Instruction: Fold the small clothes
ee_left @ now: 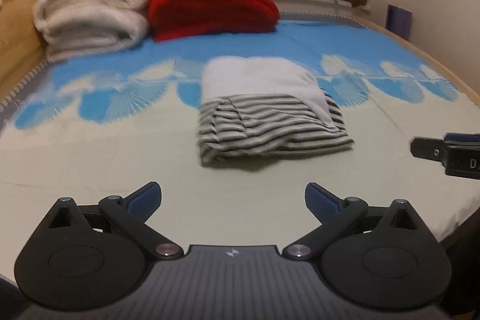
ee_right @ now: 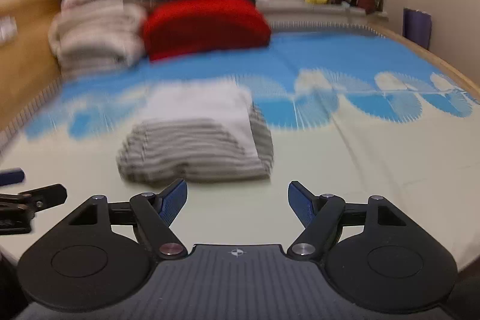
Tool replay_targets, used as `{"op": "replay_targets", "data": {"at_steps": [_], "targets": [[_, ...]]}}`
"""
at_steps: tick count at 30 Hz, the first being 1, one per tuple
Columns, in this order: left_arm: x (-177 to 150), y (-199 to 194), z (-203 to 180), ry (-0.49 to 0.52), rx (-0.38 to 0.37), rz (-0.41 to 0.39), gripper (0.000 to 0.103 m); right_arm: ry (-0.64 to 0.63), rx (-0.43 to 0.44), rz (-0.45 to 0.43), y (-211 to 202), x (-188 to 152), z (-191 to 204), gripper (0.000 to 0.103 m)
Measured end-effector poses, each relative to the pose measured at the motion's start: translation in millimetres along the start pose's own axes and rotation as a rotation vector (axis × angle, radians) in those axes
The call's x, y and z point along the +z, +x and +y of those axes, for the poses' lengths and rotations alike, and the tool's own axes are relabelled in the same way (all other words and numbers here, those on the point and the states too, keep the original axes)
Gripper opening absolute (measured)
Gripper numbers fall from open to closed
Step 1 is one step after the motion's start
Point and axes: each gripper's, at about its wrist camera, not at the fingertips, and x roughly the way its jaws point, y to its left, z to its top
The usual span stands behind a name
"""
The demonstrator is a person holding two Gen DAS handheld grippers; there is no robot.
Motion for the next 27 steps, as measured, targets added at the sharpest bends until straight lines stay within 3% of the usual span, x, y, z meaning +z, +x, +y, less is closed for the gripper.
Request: {"op": "replay_targets", "data": {"at_steps": [5, 9, 14, 27], "targets": [[7, 12, -3, -0.005, 0.051, -0.063, 0.102, -0.049, -0.034, -0.035, 14, 5, 12, 0.076], [10, 18, 0, -0.061, 0.040, -0.047, 0.102, -0.001, -0.041, -0.011, 28, 8, 14, 0.076], [13, 29, 1, -0.076, 0.028, -0.017, 0.102, -0.028, -0.018, -0.040, 31, 4, 29, 0.077], [12, 40, 0, -0.109, 0.016, 0.003, 0.102, -0.107, -0.012, -0.010, 48, 0, 48, 0.078]]}}
